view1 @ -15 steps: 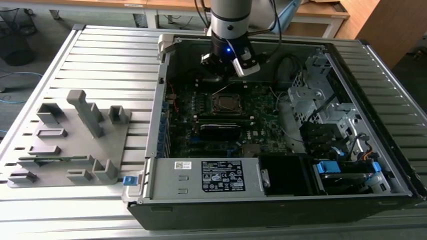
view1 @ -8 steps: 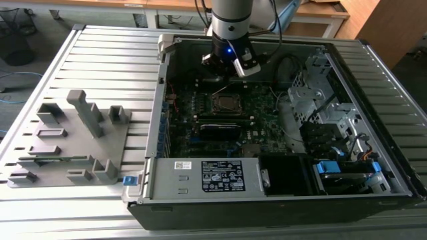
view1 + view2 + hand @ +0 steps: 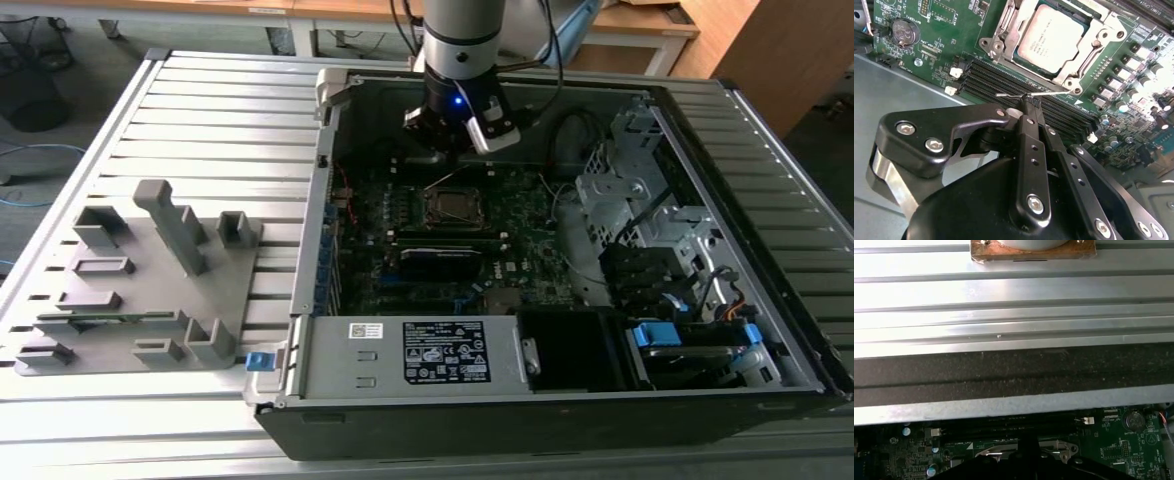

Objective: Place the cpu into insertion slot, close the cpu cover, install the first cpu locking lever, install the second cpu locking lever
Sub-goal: 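Install the first cpu locking lever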

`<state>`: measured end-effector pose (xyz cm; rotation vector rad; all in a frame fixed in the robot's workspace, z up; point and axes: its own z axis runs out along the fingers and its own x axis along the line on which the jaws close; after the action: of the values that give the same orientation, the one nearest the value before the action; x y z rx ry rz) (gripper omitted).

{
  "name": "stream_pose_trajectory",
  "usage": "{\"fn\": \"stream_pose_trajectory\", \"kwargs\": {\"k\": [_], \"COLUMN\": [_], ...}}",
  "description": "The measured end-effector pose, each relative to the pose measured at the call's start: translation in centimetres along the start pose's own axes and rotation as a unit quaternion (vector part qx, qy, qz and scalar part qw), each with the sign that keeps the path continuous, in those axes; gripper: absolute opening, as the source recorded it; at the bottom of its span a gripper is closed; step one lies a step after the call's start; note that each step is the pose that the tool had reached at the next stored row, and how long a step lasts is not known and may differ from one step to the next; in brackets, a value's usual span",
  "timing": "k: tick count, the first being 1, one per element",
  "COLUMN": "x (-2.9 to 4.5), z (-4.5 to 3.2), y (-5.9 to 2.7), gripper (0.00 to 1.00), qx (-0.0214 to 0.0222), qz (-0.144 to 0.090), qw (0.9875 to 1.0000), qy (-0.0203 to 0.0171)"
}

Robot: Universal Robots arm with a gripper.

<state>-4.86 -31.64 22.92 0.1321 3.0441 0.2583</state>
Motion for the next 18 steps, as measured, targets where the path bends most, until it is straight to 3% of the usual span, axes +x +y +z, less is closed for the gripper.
{"fn": "stream_pose_trajectory", "kwargs": {"k": [18], "x": [0.06], "z": [0.63], "y": [-0.02], "gripper": [0.11], "qx": [0.0001], "qz": [0.001], "qw": [1.0000], "qy": [-0.0001]}}
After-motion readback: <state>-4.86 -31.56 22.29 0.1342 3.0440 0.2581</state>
